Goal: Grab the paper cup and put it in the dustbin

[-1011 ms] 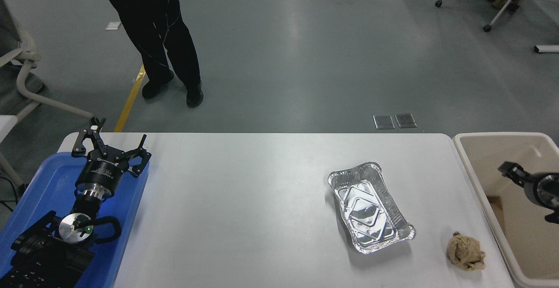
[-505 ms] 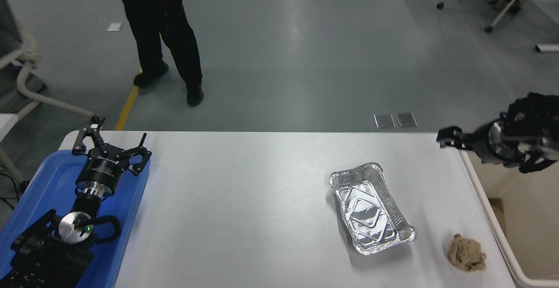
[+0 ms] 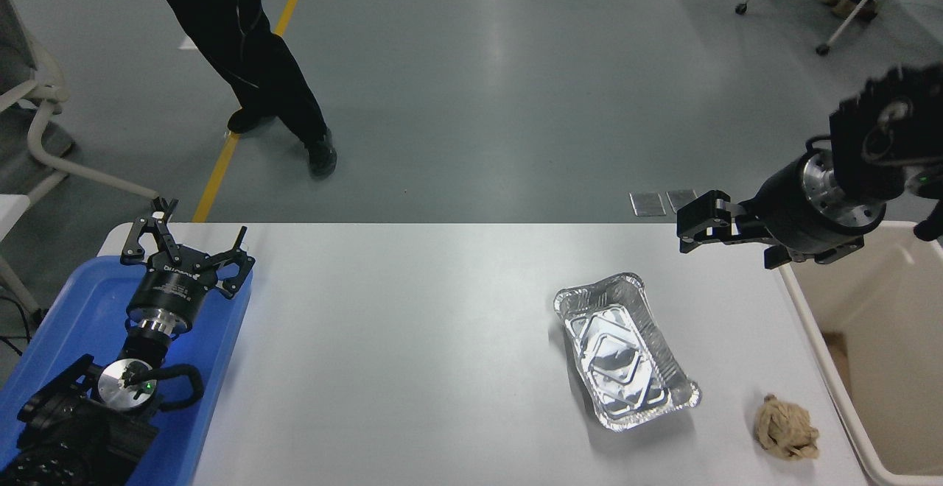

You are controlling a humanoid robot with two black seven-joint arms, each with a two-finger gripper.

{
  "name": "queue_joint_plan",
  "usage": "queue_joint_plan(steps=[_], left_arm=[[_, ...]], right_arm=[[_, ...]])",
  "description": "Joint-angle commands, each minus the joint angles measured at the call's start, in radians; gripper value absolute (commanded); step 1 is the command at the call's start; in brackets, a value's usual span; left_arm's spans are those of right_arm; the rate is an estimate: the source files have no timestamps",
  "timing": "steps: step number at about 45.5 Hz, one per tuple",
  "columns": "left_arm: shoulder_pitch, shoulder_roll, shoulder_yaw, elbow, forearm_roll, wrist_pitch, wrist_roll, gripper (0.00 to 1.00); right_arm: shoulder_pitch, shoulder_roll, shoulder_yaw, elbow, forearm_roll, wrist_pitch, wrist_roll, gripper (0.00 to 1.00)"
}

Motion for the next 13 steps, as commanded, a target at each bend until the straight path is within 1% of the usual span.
queue_joint_plan(steps=[1,6,13], left_arm=[[0.000,0.000,0.000,0.000,0.000,0.000,-0.001,0.99],[0.000,0.000,0.000,0.000,0.000,0.000,-0.001,0.99],[0.000,0.000,0.000,0.000,0.000,0.000,-0.001,0.99]], right_arm=[[0.150,-0.011,0.026,0.032,0.020,0.216,-0.050,1.00],[0.150,-0.009,0.035,0.032,0.044,0.222,-0.061,1.00],[0.149,-0.002,0.040,0.032,0.044,0.224,-0.061,1.00]])
